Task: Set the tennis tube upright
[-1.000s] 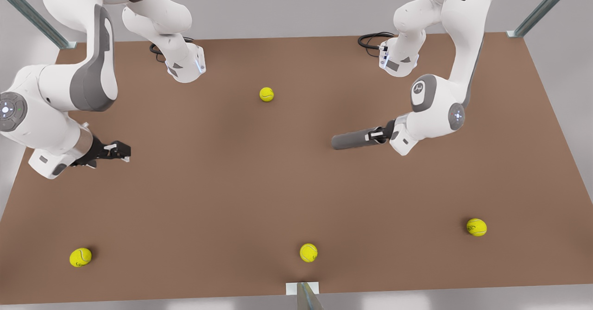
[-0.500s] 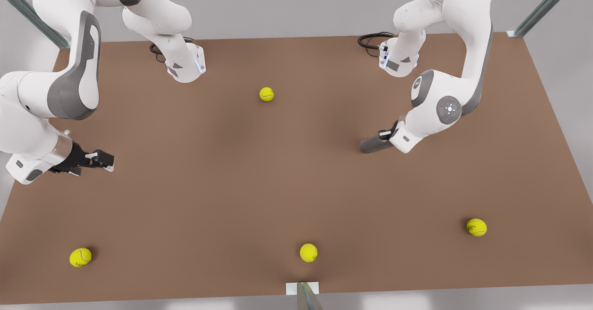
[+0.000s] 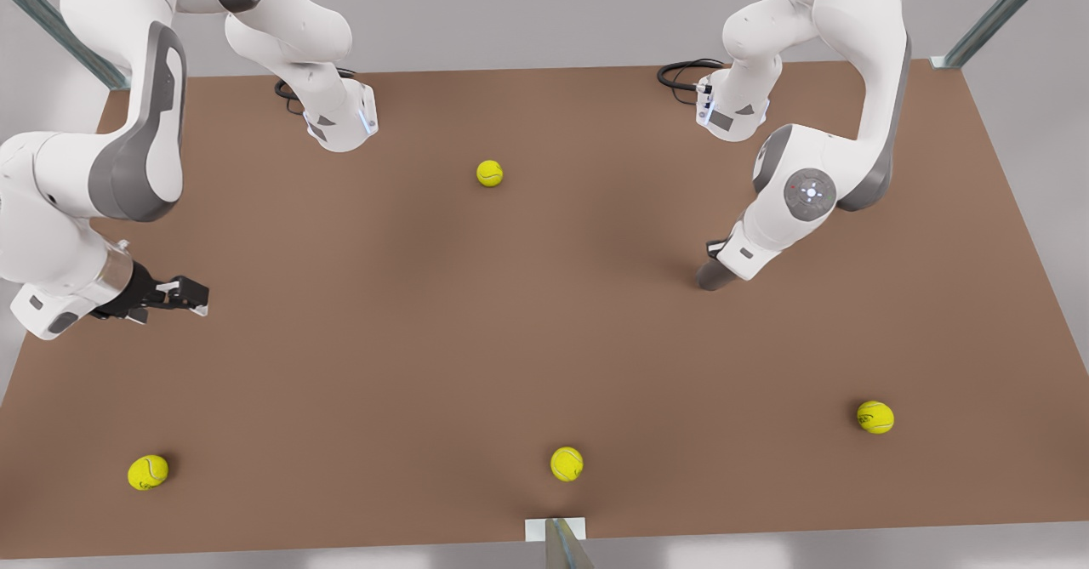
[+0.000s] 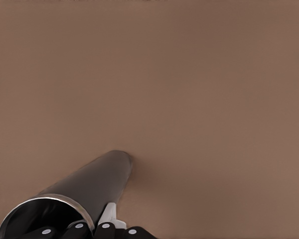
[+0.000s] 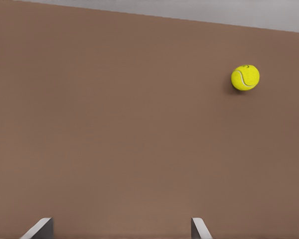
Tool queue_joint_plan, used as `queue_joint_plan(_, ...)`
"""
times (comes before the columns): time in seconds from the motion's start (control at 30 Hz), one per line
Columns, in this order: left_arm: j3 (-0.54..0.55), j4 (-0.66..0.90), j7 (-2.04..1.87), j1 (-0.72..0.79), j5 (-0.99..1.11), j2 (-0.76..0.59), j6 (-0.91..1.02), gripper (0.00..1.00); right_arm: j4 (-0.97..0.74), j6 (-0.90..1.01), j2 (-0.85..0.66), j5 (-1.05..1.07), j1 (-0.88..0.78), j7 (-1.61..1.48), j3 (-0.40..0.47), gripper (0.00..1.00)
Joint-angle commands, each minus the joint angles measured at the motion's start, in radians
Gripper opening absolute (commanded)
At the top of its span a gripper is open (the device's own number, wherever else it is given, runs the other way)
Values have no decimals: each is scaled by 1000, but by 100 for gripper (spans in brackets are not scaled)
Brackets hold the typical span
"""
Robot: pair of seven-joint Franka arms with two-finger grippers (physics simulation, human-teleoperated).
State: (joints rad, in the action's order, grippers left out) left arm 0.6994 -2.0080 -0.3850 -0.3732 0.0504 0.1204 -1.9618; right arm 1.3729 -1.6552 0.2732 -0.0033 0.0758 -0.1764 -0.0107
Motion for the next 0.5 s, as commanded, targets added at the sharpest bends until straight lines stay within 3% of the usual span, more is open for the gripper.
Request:
queue_joint_plan(0.0,0,0,0,0,11,1,0,21,0,0,0,-1,-2,0,0,100)
queue_joint_plan(0.33,-1,15,6,3,11,25,0,23,0,11,-2,2,-2,2,-2,100)
queue_joint_plan(0.4,-1,18,9,5,11,30,0,32,0,9,-2,2,-2,2,-2,100)
queue_joint_plan(0.47,-1,18,8,5,11,30,0,61,3,6,-2,2,-2,2,-2,100)
